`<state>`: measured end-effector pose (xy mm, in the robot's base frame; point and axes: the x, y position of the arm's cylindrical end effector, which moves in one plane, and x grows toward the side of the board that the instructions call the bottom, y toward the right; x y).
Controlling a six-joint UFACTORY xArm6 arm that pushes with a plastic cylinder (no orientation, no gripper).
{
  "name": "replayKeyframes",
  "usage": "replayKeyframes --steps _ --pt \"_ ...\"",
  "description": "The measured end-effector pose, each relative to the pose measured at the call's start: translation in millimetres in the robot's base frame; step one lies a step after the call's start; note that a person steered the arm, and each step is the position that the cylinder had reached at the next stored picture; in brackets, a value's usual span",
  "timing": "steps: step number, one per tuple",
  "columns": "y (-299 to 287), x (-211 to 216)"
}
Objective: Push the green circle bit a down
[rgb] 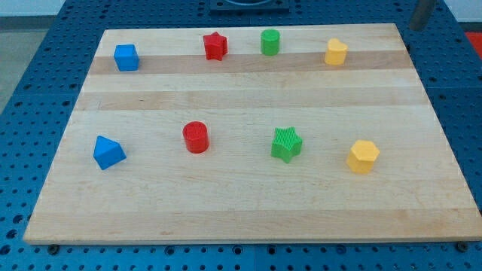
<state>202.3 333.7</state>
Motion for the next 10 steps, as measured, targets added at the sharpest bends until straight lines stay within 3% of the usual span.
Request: replayKeyframes --steps 2,3,5,7,10 --pt "0.0 12.8" --pt "-6.6 44.7" --pt "-9.4 44.8" --pt "-97.1 28.8" --pt "-157.2 0.5"
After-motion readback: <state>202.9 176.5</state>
